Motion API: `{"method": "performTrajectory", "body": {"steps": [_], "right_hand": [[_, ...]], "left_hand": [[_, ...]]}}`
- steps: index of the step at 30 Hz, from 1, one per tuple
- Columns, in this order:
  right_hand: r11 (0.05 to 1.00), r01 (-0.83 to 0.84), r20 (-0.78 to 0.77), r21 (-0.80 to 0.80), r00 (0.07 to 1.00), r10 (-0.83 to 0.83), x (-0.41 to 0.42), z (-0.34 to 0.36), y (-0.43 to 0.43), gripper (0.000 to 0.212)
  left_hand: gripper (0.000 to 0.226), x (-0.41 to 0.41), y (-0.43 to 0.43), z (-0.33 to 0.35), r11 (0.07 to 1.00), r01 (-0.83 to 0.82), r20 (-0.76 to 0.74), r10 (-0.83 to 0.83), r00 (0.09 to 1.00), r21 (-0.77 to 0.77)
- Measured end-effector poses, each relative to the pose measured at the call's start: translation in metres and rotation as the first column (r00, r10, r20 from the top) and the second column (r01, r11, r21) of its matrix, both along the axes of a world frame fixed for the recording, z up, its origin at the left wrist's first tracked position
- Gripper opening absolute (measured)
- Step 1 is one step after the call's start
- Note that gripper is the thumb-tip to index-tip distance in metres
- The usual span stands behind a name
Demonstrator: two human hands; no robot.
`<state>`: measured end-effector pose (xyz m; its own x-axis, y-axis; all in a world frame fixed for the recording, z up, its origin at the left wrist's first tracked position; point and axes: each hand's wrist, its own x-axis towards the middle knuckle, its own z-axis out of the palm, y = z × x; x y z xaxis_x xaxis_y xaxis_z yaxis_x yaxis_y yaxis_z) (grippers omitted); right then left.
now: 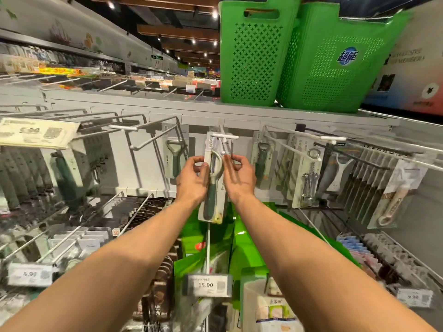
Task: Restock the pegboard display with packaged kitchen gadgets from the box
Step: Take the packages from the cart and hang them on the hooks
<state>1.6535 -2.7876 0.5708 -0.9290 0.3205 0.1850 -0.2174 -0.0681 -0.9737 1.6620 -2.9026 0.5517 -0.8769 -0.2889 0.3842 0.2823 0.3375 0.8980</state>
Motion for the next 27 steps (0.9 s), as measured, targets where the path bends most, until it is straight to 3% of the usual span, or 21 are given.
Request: {"method": "performTrajectory", "body": {"steps": [4, 7, 11, 15, 18, 21, 23, 27], "right_hand": [[0.995, -0.065, 0.018, 0.076, 0.998, 0.064, -0.055, -0.01, -0.005, 0.009], [0.987, -0.066, 0.024, 0.146, 0.998, 0.063, -0.083, -0.011, -0.006, 0.023], [0.999, -0.048, 0.083, -0.012, 0.995, 0.048, -0.108, -0.009, -0.009, 0.005], [0.998, -0.012, 0.107, 0.057, 0.994, 0.006, -0.115, -0.012, -0.009, 0.015], [0.976, 0.053, 0.096, 0.21, 0.993, -0.074, -0.104, -0.014, -0.004, 0.025], [0.98, 0.067, 0.065, 0.188, 0.995, -0.081, -0.081, -0.014, 0.007, 0.022], [0.972, 0.096, 0.036, 0.217, 0.994, -0.107, -0.048, -0.015, 0.014, 0.018], [0.948, 0.16, 0.003, 0.274, 0.986, -0.167, 0.013, -0.019, 0.034, 0.018]], "left_hand": [[0.031, -0.042, 0.001, -0.001, 0.999, -0.036, 0.024, 0.036, 0.999, -0.034], [0.029, -0.069, 0.001, -0.003, 0.999, -0.031, 0.023, 0.032, 0.999, -0.013], [0.026, -0.094, 0.001, -0.001, 0.996, -0.065, 0.063, 0.061, 0.996, 0.054], [0.03, -0.103, 0.001, 0.001, 0.994, -0.1, 0.092, 0.096, 0.991, 0.041], [0.027, -0.09, 0.002, 0.001, 0.991, -0.105, 0.063, 0.1, 0.993, 0.085], [0.022, -0.067, 0.007, 0.005, 0.997, -0.077, 0.056, 0.076, 0.996, 0.023], [0.014, -0.041, 0.012, 0.006, 0.998, -0.027, 0.067, 0.023, 0.997, 0.06], [0.019, 0.005, 0.033, -0.001, 0.999, -0.003, 0.04, 0.001, 0.999, 0.04]]}}
